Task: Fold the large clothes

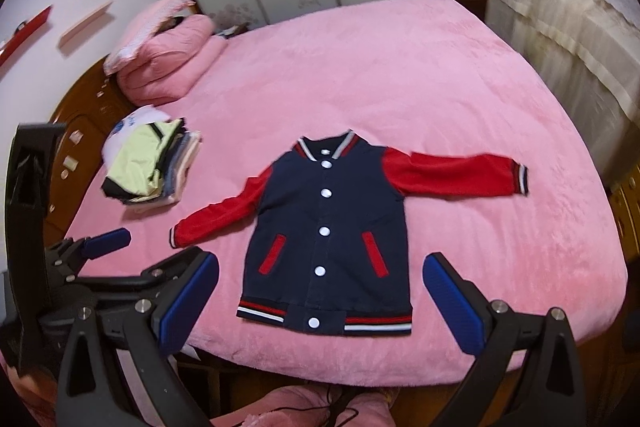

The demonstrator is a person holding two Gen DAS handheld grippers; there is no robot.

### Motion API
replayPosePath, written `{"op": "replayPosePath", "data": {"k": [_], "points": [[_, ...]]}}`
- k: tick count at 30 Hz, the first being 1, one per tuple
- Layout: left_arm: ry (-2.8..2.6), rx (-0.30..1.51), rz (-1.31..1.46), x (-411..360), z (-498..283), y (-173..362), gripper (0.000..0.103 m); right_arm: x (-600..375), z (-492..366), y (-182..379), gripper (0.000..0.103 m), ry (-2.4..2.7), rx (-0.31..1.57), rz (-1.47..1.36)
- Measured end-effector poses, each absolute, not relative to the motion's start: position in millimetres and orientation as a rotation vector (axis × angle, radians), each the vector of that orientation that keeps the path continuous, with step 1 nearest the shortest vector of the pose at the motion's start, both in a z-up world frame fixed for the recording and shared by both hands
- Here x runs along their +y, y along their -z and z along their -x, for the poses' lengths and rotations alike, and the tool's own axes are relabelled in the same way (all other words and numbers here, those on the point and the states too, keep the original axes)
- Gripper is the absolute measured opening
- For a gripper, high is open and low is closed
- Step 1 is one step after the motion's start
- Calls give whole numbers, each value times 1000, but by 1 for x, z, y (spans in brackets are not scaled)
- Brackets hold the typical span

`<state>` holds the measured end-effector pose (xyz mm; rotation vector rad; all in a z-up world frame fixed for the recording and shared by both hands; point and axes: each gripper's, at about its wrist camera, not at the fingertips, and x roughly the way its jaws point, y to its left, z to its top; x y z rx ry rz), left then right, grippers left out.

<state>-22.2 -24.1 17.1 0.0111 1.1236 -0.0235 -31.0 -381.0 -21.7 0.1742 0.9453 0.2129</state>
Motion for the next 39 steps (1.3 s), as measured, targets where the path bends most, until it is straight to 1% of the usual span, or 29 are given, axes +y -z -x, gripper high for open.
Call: {"op": "replayPosePath", "data": {"k": [4, 9, 14, 19, 21, 25, 26, 27, 31, 32, 33, 35, 37, 38, 39], "points": [[-8, 1160, 192, 12, 32, -13, 102, -361, 24, 21, 102, -281, 924, -83], [-79, 1197, 407, 70, 40, 14, 102, -333, 11, 23, 102, -378, 916, -41], [-122, 1219, 640, 144, 34, 62, 102, -296, -14, 44, 102, -422, 932, -65], [-253, 1185, 780, 228, 2, 120, 96, -258, -48, 84, 102, -421, 1016, -194], [-306, 1193, 819, 260, -12, 148, 84, -244, -59, 102, 102, -409, 1060, -222], [-333, 1189, 871, 312, -51, 199, 69, -217, -82, 147, 102, -330, 1161, -264], [-331, 1190, 867, 321, -59, 209, 63, -212, -86, 156, 102, -309, 1184, -272], [-331, 1199, 859, 326, -68, 217, 60, -208, -89, 165, 102, -284, 1210, -287], [-276, 1239, 794, 346, -100, 255, 57, -198, -89, 206, 102, -197, 1327, -437], [-275, 1267, 766, 347, -107, 265, 54, -196, -88, 214, 102, -187, 1360, -456], [-285, 1289, 739, 345, -112, 270, 47, -194, -88, 222, 102, -176, 1396, -468], [-287, 1303, 712, 345, -119, 279, 45, -193, -86, 229, 101, -160, 1424, -470], [-279, 1304, 688, 340, -122, 278, 39, -194, -87, 233, 101, -153, 1430, -470], [-276, 1302, 674, 338, -124, 277, 33, -194, -89, 232, 101, -153, 1431, -470], [-276, 1296, 667, 338, -127, 277, 23, -196, -91, 233, 101, -150, 1426, -470]]}}
